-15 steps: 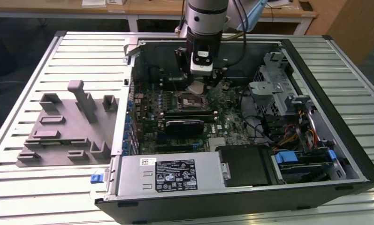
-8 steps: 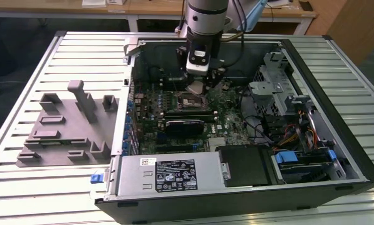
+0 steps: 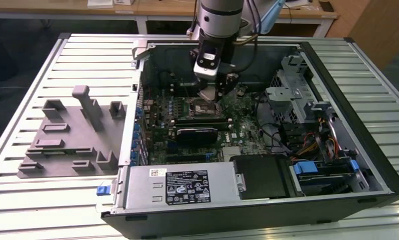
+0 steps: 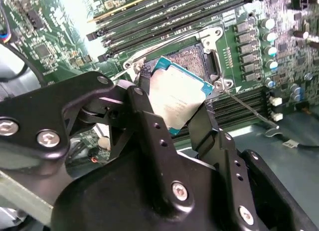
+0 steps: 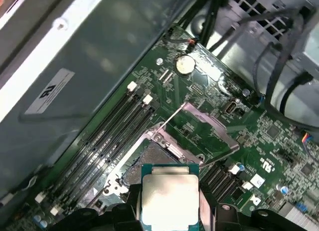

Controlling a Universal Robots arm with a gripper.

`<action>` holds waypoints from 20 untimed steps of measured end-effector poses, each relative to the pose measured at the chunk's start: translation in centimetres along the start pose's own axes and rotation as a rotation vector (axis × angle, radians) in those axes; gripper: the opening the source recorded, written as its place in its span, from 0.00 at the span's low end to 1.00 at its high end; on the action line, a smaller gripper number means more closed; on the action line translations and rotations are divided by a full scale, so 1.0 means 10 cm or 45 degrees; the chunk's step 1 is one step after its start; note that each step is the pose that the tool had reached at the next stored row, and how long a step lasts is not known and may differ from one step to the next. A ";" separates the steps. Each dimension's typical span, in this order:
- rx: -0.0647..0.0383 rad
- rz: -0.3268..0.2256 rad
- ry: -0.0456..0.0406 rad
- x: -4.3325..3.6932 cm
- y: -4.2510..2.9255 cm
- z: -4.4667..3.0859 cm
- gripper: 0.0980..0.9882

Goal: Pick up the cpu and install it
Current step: 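Place the cpu into insertion slot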

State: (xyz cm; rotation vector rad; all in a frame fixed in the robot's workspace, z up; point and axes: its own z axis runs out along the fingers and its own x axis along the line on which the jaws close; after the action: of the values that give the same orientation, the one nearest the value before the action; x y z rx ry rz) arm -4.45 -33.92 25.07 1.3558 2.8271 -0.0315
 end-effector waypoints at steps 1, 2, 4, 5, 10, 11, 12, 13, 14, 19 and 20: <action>0.000 0.016 0.000 0.000 0.000 0.000 0.50; 0.000 0.032 0.000 0.000 0.000 0.001 0.50; 0.001 0.064 0.001 0.000 0.000 0.002 0.50; 0.001 0.080 0.001 0.000 0.000 0.002 0.50; 0.003 0.182 0.003 0.000 0.000 0.004 0.50; 0.003 0.197 0.003 0.000 0.000 0.004 0.50; 0.003 0.212 0.003 0.000 0.000 0.005 0.50; 0.003 0.227 0.004 0.000 0.000 0.005 0.50; 0.003 0.243 0.004 0.000 0.000 0.005 0.50; 0.005 0.318 0.005 0.000 0.000 0.007 0.50; 0.005 0.333 0.005 0.000 0.000 0.007 0.50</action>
State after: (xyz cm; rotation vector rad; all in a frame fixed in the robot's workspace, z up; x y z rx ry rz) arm -4.45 -33.92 25.00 1.7140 2.6286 -0.0325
